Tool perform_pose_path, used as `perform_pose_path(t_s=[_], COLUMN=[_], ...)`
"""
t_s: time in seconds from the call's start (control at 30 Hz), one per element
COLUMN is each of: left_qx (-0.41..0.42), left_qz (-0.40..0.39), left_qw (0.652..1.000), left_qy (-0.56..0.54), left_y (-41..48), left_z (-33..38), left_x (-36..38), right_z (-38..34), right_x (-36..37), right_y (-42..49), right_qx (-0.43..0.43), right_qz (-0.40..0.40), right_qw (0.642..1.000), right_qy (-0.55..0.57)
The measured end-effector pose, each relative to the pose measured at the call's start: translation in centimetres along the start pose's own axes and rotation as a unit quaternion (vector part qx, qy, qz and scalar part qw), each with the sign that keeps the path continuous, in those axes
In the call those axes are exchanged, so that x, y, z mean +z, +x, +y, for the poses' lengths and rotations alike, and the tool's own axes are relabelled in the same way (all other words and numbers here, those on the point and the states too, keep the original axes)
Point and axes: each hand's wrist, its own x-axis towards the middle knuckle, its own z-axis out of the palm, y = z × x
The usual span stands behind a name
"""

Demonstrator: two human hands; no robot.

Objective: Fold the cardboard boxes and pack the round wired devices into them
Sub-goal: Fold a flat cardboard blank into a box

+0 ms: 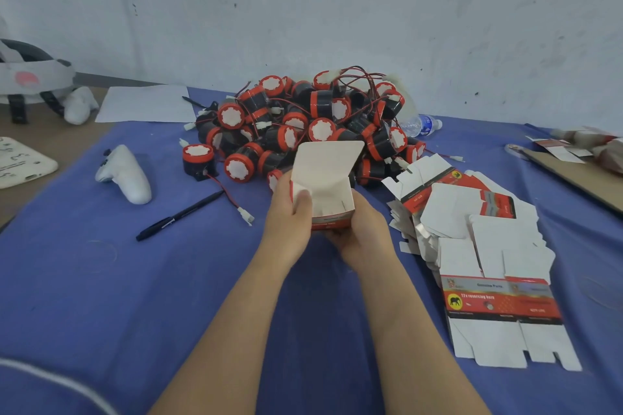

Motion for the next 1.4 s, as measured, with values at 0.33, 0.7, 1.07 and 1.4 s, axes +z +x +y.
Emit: perform_pose_path(t_s=[0.33, 0.7, 1.07, 1.4], left_qx=[0.003, -0.120, -0.231, -0.158], left_qz=[0.087, -0.005, -0.033, -0.118], left_qw=[0.995, 0.968, 0.922, 0.904], left_qy=[0.055, -0.220, -0.310, -0.380], left_y=[0.2, -0.1, 0.3, 0.3], left_z=[0.0, 1.3, 1.4, 0.8], left_x=[-0.6, 0.3, -0.9, -1.1], right_z=[-0.7, -0.2, -1.0, -1.3], right_x=[0.0, 0.3, -0.7, -0.2], right_y=[-1.8, -0.8, -1.1, -2.5], right_qx=[-0.368, -0.259, -0.366, -0.074], right_qz=[0.001, 0.047, 0.133, -0.026], right_qw=[0.906, 0.960, 0.890, 0.982], right_qy=[-0.212, -0.100, -0.237, -0.169])
